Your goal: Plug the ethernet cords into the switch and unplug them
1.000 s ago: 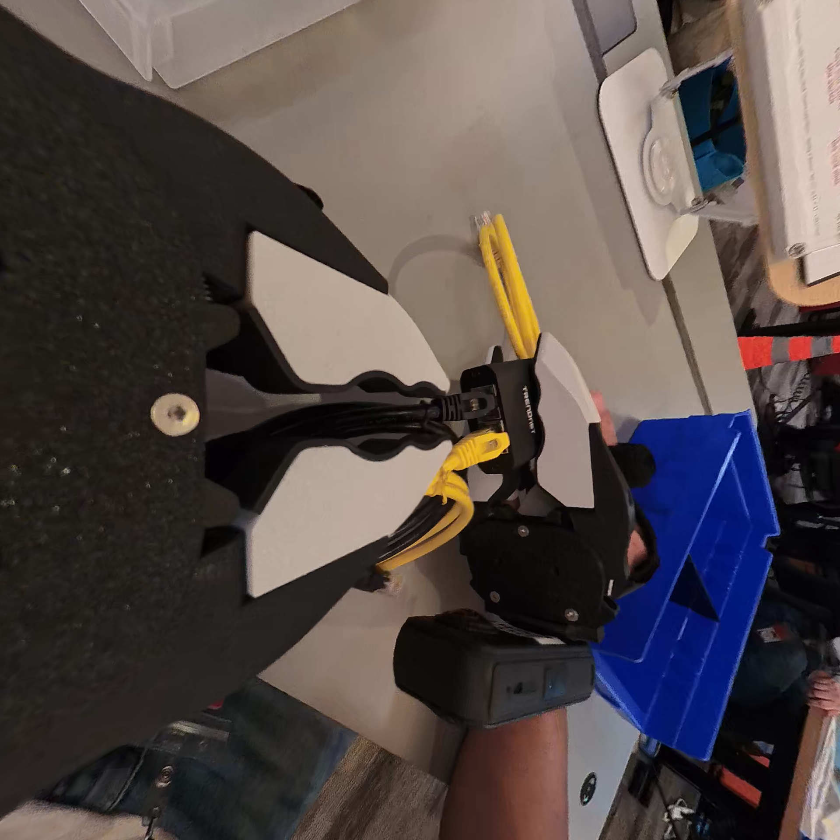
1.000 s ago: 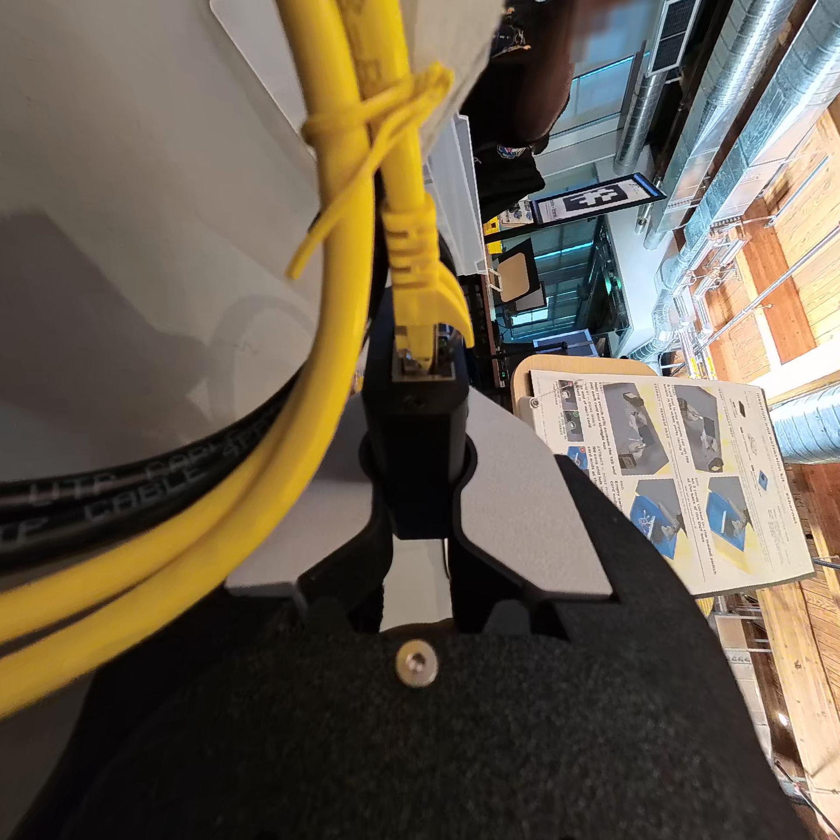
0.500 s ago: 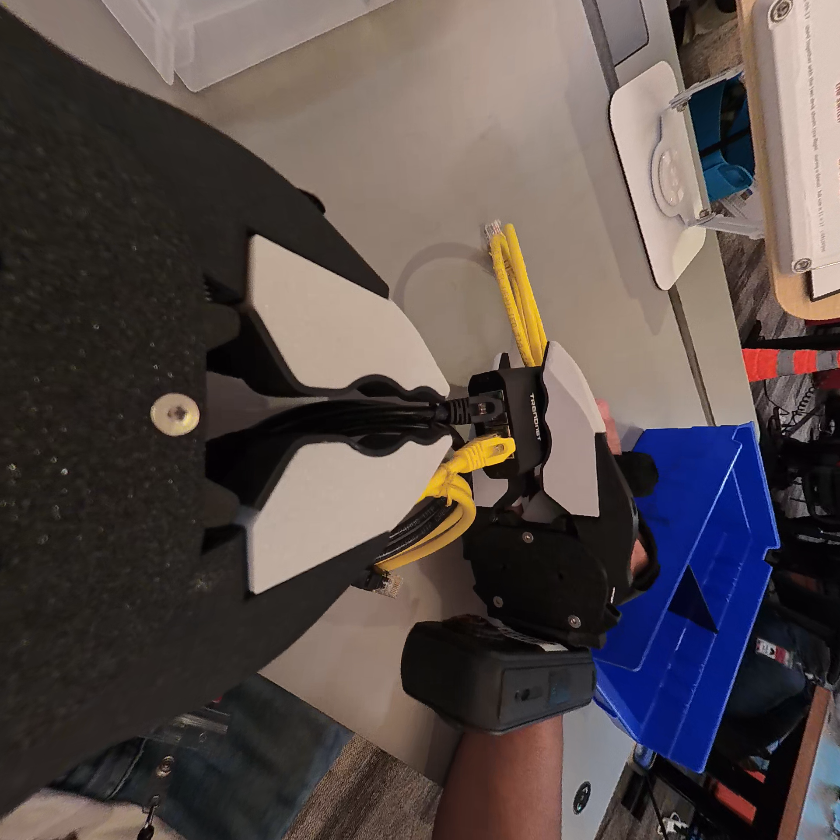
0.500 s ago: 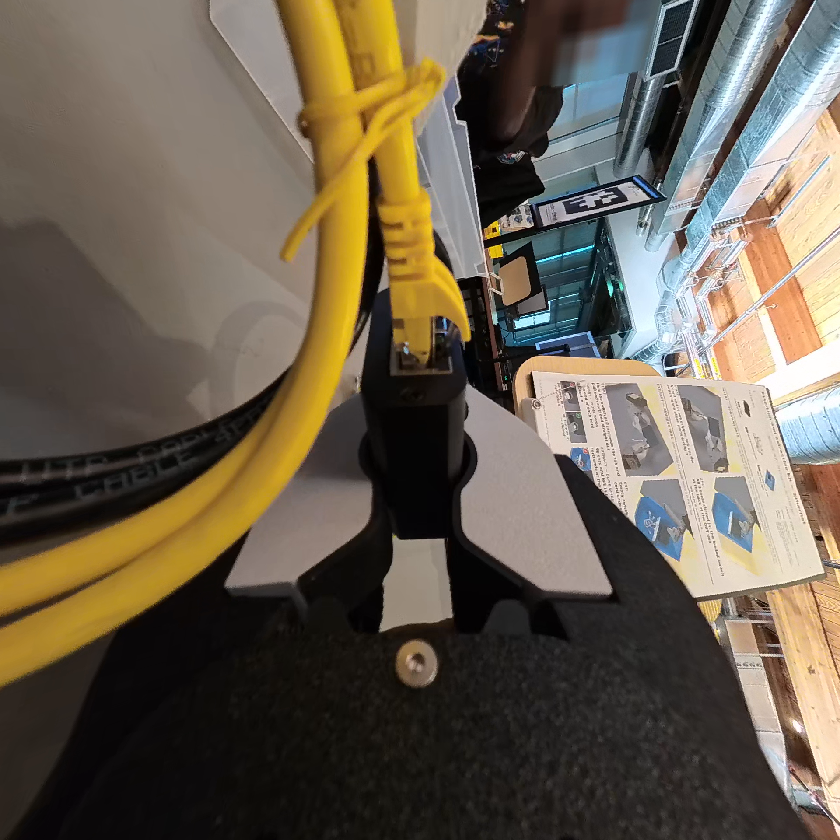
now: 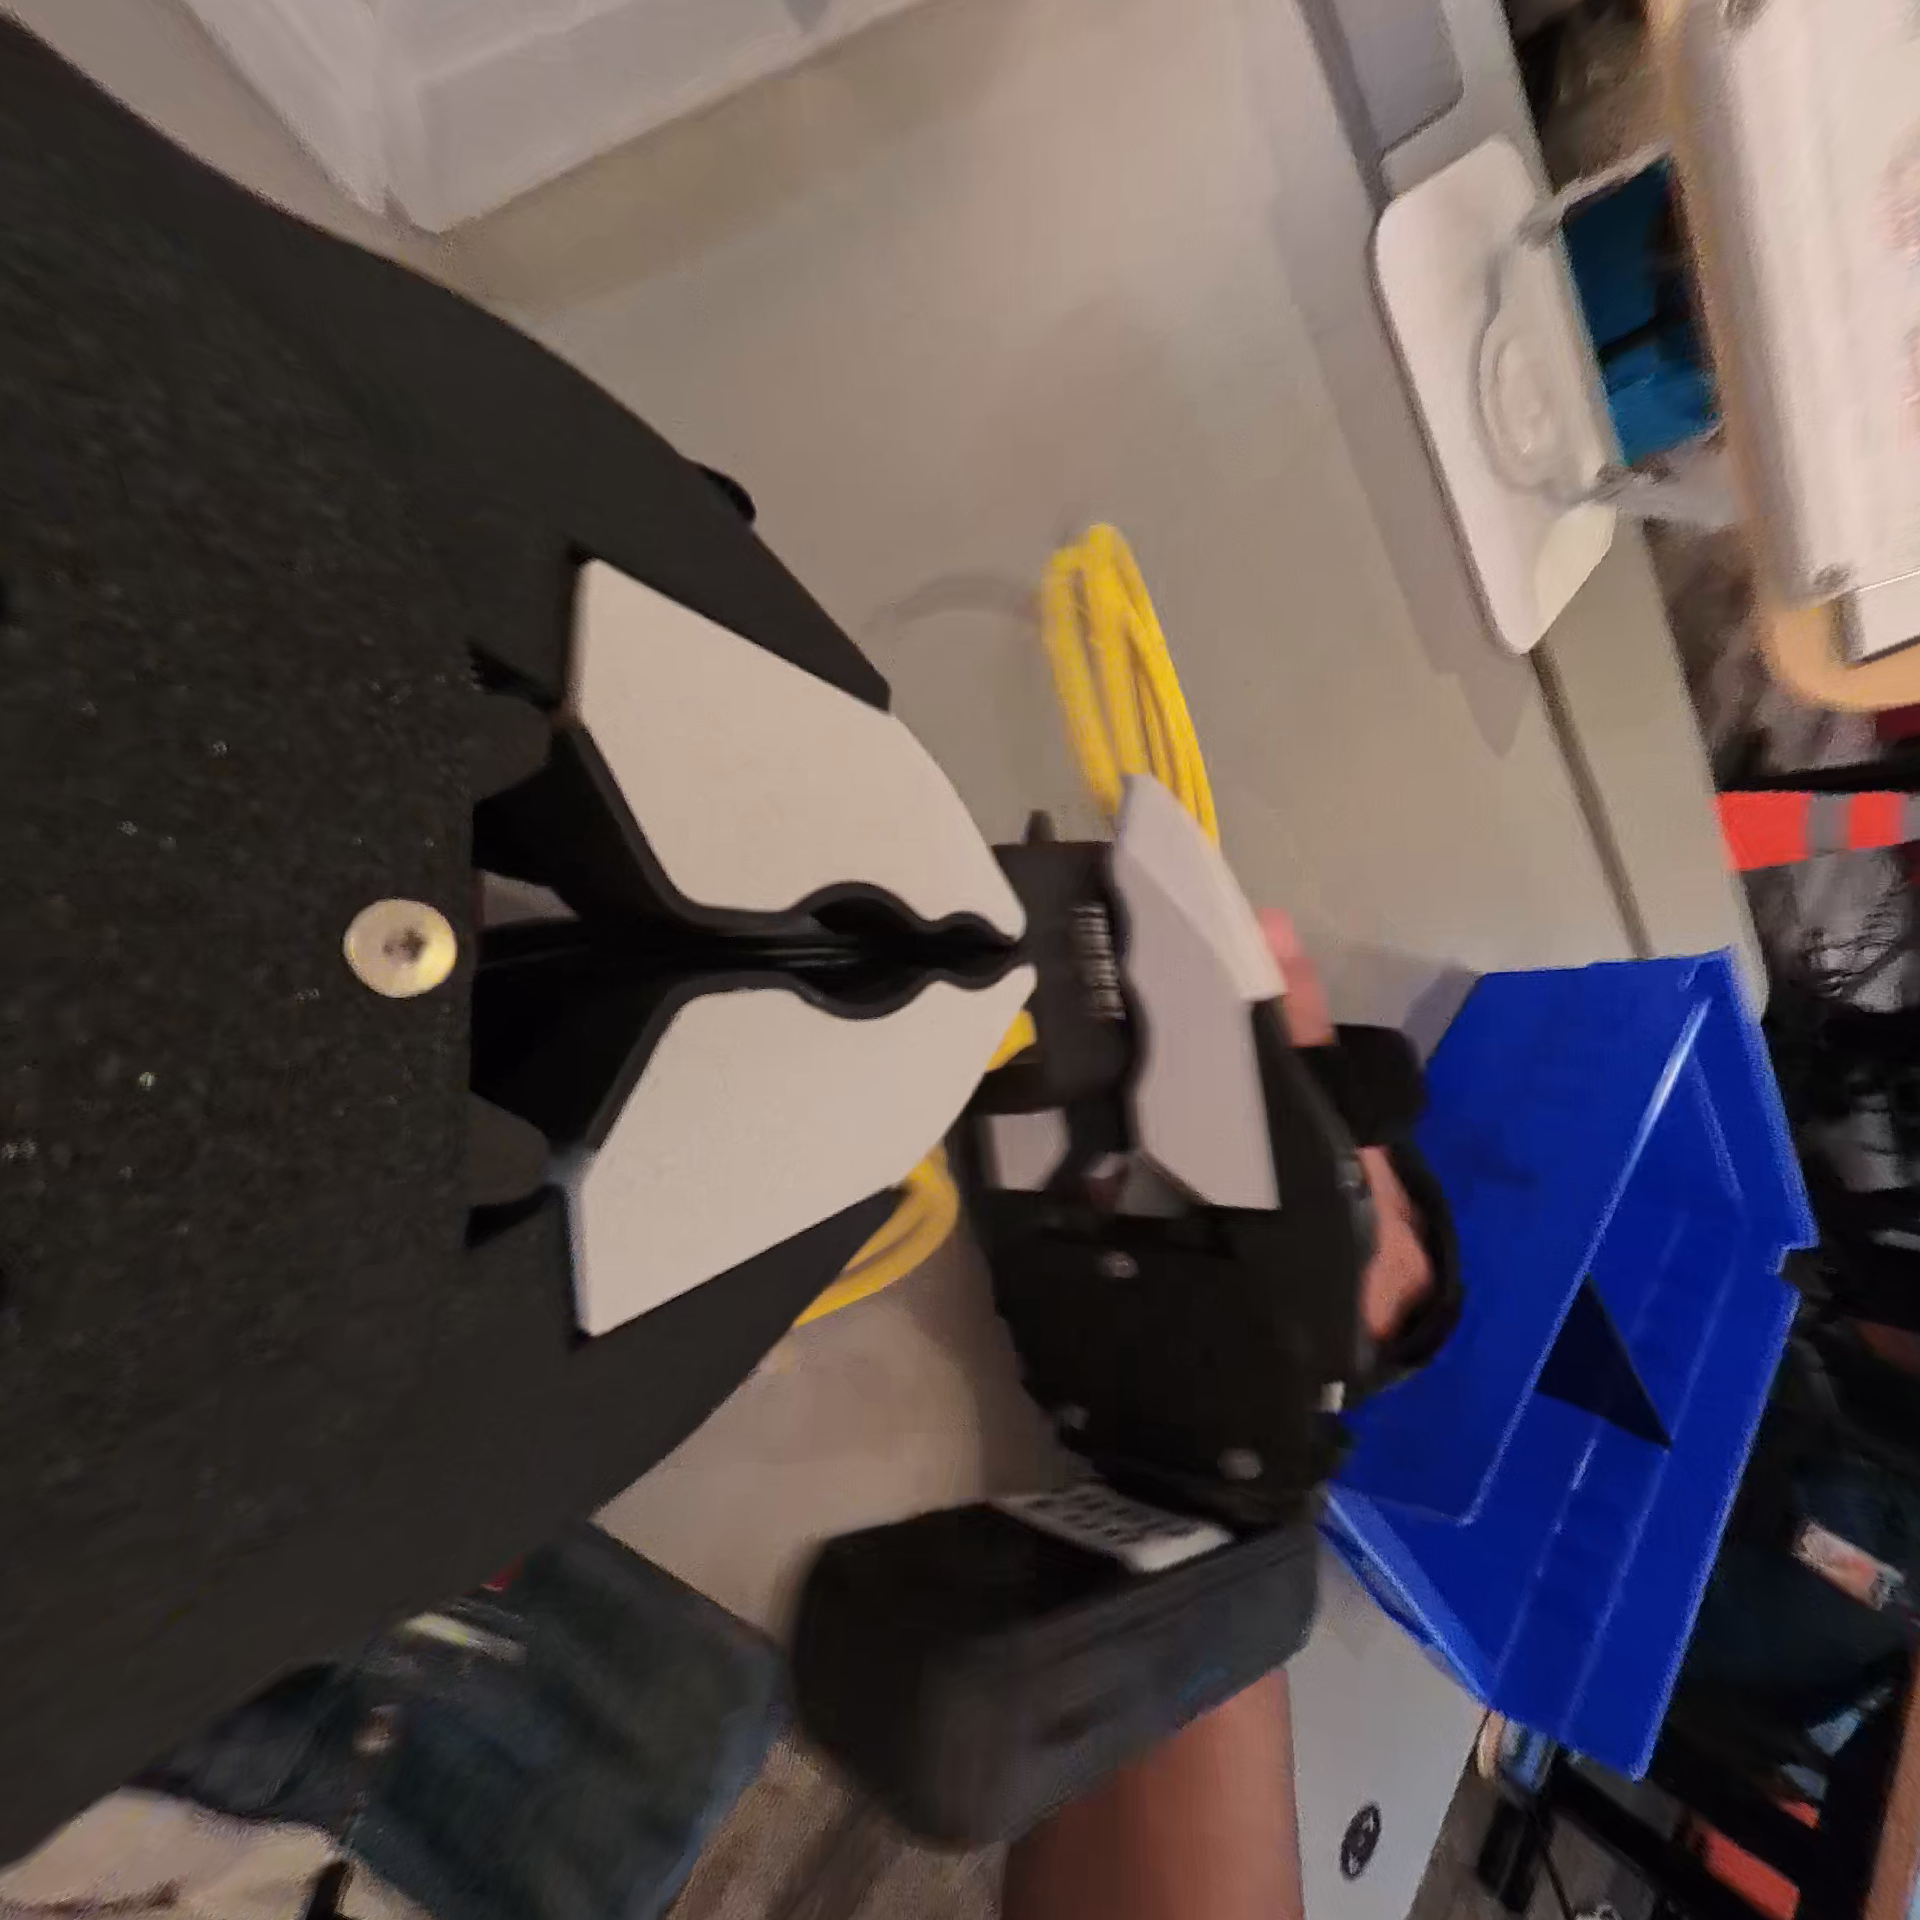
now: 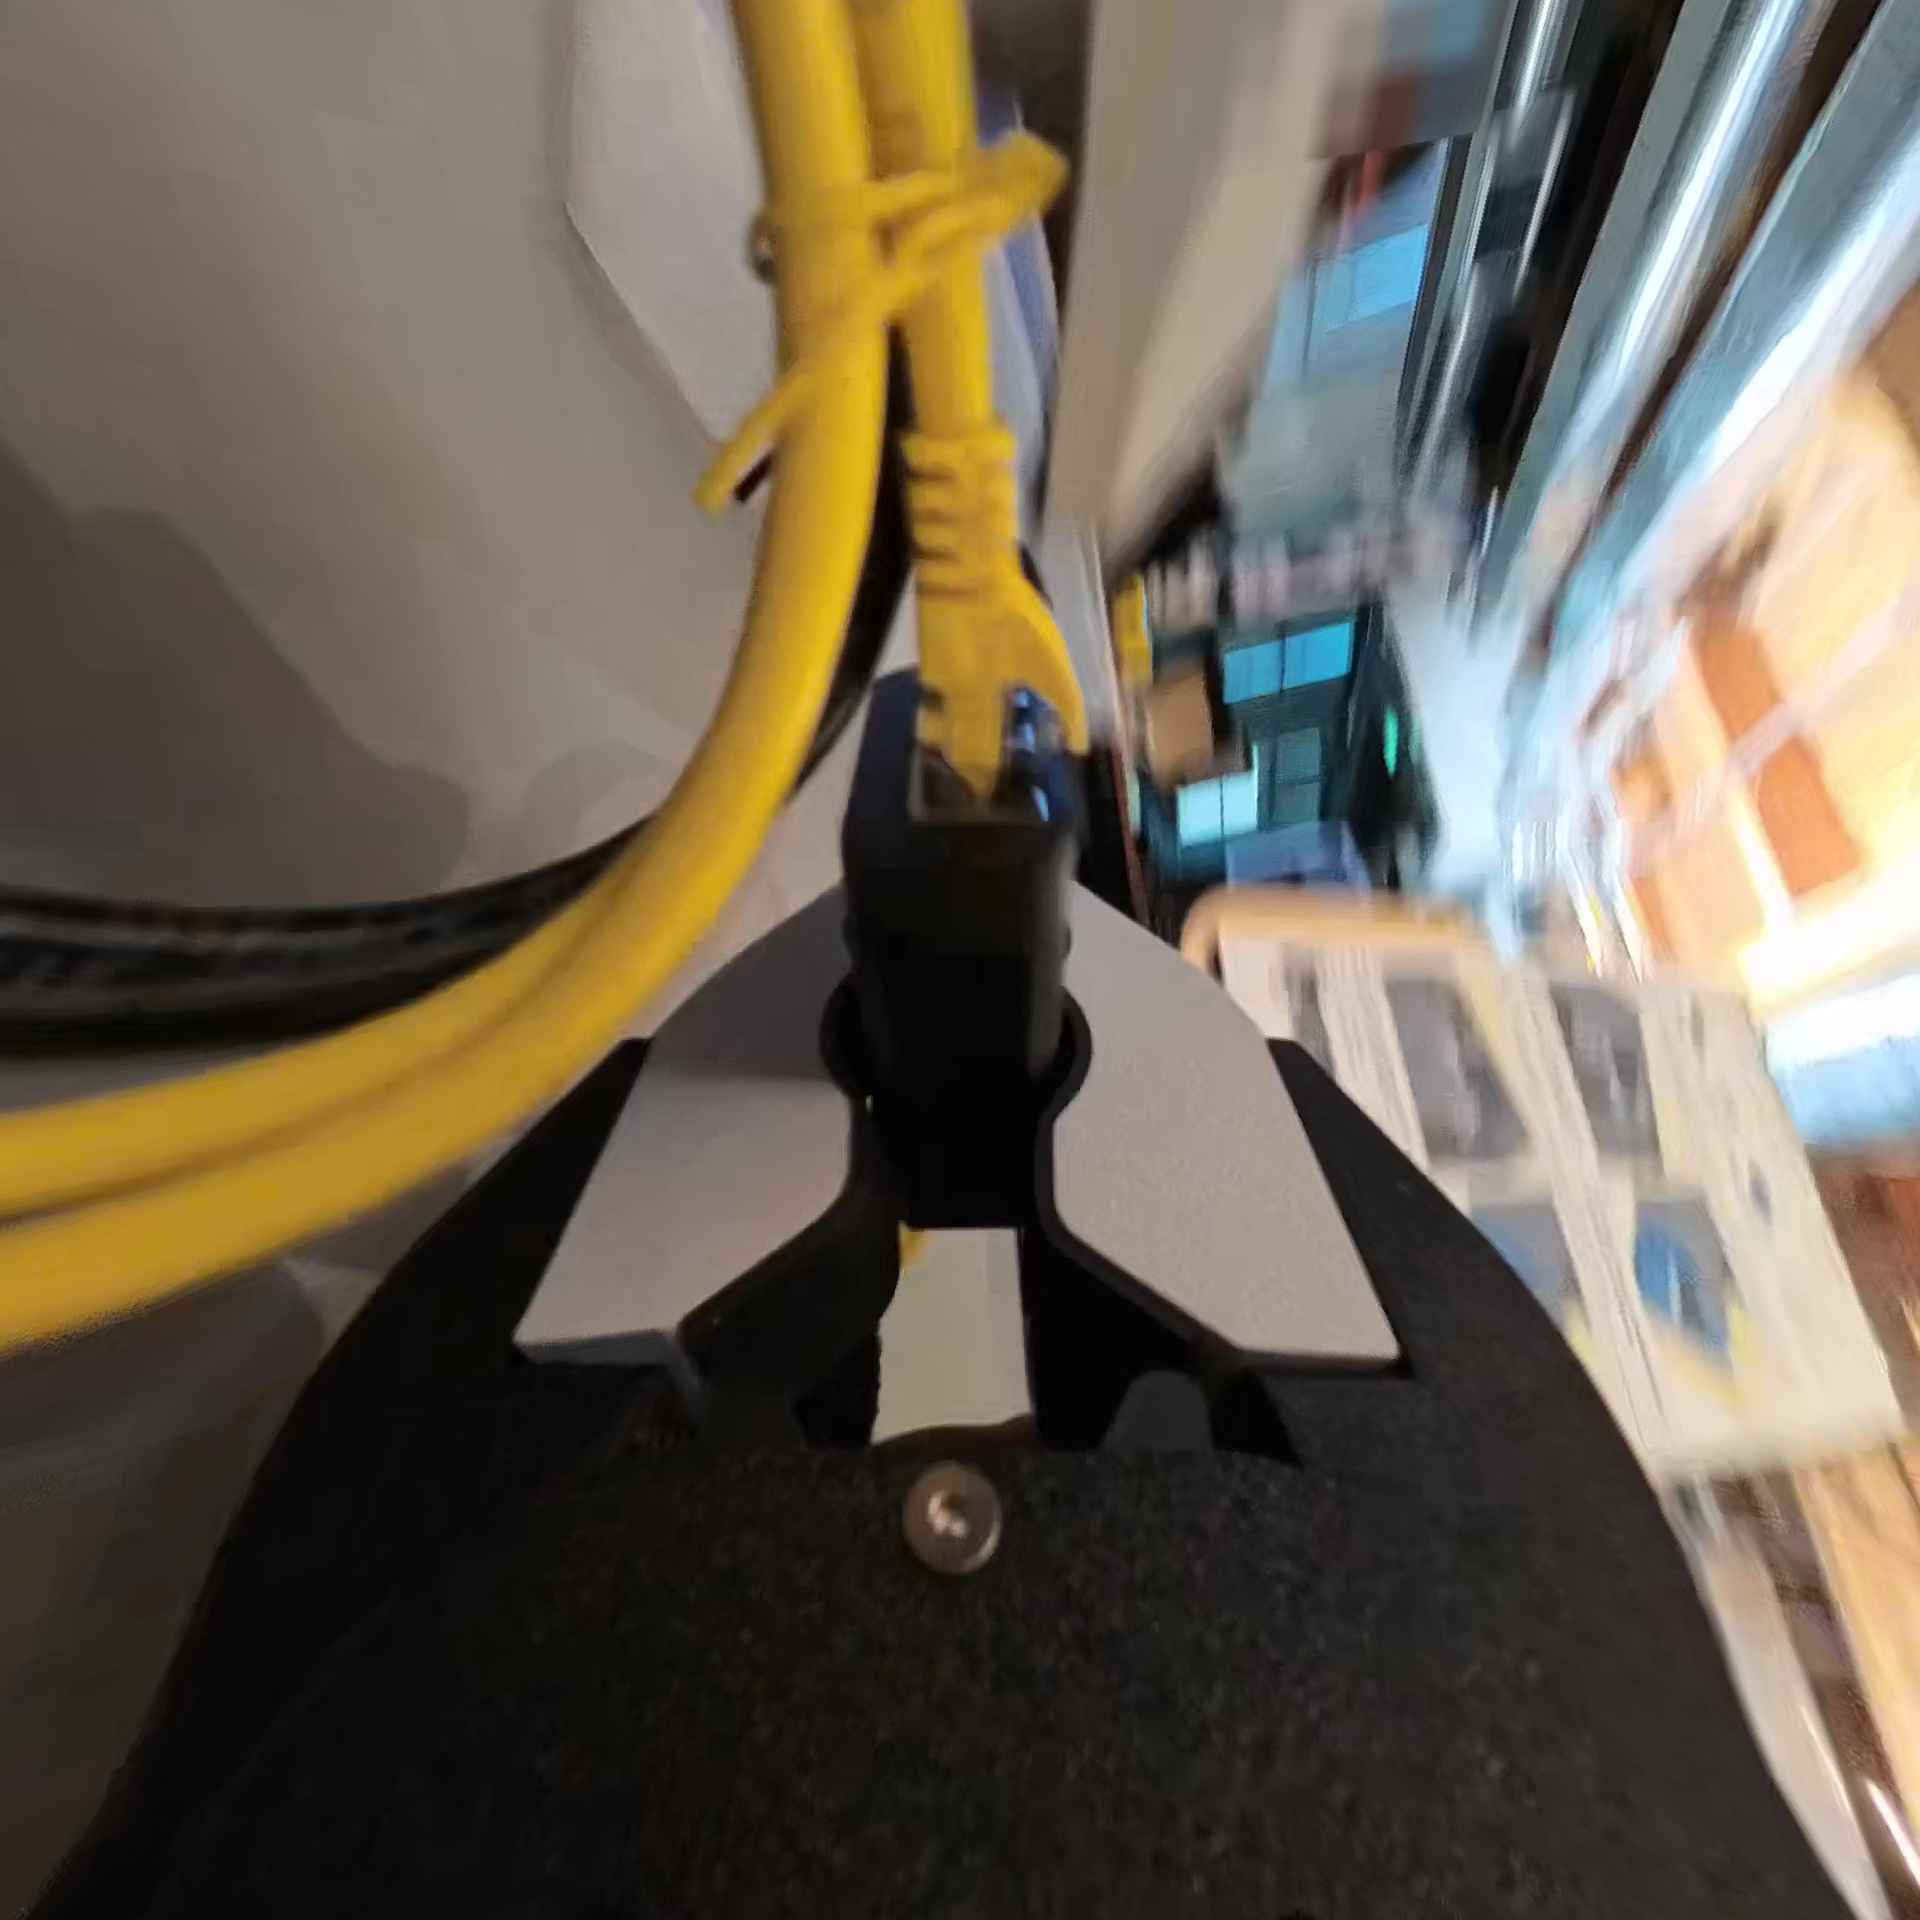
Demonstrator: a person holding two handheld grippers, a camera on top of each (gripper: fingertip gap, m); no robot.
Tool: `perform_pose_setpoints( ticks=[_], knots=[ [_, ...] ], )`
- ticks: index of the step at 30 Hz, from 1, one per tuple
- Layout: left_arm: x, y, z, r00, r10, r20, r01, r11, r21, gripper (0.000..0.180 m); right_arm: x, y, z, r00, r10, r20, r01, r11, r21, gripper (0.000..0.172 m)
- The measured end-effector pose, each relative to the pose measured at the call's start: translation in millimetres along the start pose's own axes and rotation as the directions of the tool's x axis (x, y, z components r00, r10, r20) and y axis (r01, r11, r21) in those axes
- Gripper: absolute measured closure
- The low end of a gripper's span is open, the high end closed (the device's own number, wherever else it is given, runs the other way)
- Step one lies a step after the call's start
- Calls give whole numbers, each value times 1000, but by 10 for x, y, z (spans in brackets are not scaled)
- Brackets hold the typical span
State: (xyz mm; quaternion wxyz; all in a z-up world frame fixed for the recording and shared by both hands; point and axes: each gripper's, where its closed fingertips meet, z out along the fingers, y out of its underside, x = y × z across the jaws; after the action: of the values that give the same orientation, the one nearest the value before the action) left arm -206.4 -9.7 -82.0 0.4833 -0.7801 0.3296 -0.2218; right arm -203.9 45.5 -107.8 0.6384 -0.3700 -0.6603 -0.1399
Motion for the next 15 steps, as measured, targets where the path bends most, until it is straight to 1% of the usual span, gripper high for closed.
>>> perform_pose_setpoints(
  ticks=[1, 2, 3, 4, 5, 7, 8, 9, 10, 12, 14, 15],
  knots=[
    [87, 35, 63, 999, 1, -50, -3, 999, -40, 179, -76, -202, -26, 1000, -31, 6, 31, 999, 45, 147],
    [150, 63, 87, 997, -18, -81, 12, 997, -73, 179, -142, -336, -36, 995, -95, -10, 95, 995, 40, 147],
    [98, 29, 56, 999, 26, -46, -29, 998, -60, 180, -101, -286, -11, 990, -134, -50, 134, 991, -7, 147],
    [42, -99, -44, 999, 48, -9, -48, 999, -14, 180, -33, -261, -10, 998, -51, -41, 51, 999, 16, 147],
    [21, -246, -165, 996, 84, 12, -84, 996, 21, 180, 52, -171, -5, 999, 8, -48, -9, 1000, -12, 147],
    [-17, -478, -360, 988, 138, 65, -142, 988, 55, 180, 163, 38, 17, 997, 30, -77, -36, 996, -79, 147],
    [-30, -574, -442, 985, 149, 84, -156, 984, 83, 180, 157, 87, 25, 997, 47, -68, -52, 995, -83, 147],
    [-47, -622, -500, 982, 157, 100, -167, 981, 95, 180, 155, 94, 20, 997, 25, -69, -30, 997, -71, 147],
    [-61, -612, -522, 980, 166, 108, -175, 981, 81, 180, 169, 105, 16, 997, 14, -77, -20, 997, -74, 147],
    [-64, -519, -506, 981, 162, 102, -168, 984, 51, 180, 210, 130, 3, 996, 46, -79, -51, 997, -61, 147],
    [-31, -431, -460, 990, 119, 72, -124, 990, 63, 179, 246, 146, -10, 994, 71, -86, -75, 996, -48, 147],
    [-3, -387, -425, 995, 93, 46, -96, 993, 64, 173, 246, 149, -9, 993, 89, -81, -93, 995, -45, 148]
  ],
)
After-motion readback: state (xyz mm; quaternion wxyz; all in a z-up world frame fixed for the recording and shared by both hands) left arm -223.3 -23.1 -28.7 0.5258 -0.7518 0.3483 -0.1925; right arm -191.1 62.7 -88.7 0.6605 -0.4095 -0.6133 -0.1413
